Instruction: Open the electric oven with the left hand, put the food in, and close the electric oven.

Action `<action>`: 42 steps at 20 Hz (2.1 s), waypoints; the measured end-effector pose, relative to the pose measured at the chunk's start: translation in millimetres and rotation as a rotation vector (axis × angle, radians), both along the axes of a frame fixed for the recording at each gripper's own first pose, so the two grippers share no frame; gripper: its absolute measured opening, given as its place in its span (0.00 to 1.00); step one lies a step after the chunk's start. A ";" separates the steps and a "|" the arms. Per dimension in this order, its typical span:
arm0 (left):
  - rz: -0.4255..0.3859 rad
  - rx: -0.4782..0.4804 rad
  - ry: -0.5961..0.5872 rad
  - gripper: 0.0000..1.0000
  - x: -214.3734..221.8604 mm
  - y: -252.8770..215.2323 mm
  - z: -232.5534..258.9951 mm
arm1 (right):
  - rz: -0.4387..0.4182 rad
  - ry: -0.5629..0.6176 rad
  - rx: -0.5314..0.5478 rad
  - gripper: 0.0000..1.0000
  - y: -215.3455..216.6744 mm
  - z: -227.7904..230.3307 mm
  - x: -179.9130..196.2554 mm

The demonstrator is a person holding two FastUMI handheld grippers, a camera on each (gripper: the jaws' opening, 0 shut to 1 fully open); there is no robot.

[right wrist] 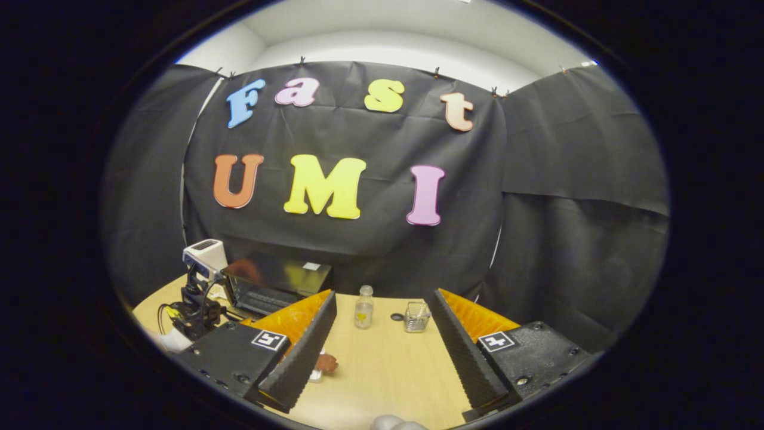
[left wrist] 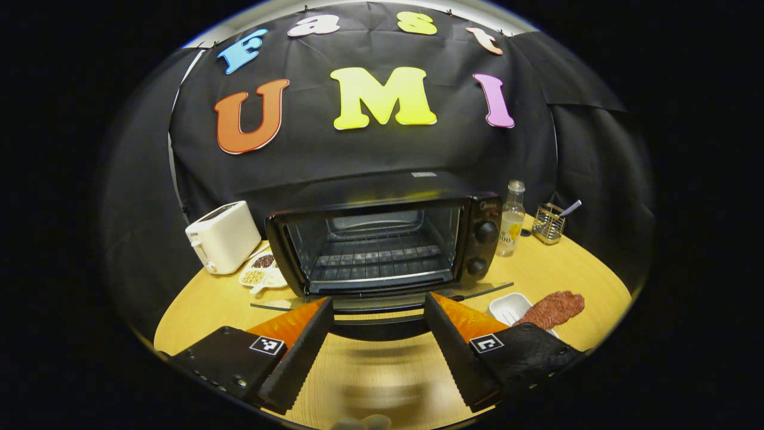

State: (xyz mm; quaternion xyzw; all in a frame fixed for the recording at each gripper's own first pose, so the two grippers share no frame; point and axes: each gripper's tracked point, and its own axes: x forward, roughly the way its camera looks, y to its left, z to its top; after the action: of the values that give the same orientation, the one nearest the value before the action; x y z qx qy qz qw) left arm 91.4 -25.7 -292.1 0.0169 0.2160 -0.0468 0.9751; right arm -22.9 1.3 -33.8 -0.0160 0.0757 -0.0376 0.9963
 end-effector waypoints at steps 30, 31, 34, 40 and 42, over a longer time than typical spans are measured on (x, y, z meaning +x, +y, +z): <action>0.144 0.031 0.097 0.97 -105.4 59.7 -9.2 | 0.352 0.548 0.260 0.86 58.6 -238.4 96.2; 0.153 0.038 0.084 0.97 -112.9 63.6 -0.1 | 0.371 0.582 0.277 0.86 61.8 -252.6 101.2; 0.186 0.050 0.072 0.96 -132.6 70.3 24.2 | 0.417 0.663 0.354 0.85 72.6 -283.0 116.1; 0.276 0.060 0.047 0.97 -159.6 64.1 66.4 | 0.490 0.822 0.521 0.69 94.3 -325.4 135.1; 0.295 0.062 0.037 0.97 -163.4 59.9 77.2 | 0.512 0.873 0.587 0.62 103.1 -331.8 134.1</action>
State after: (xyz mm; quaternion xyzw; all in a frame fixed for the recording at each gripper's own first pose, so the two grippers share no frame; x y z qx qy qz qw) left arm -72.0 34.1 -214.9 0.0140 0.2353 0.1035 0.9663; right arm 111.2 104.5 -365.7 0.2291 0.4802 0.2371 0.8129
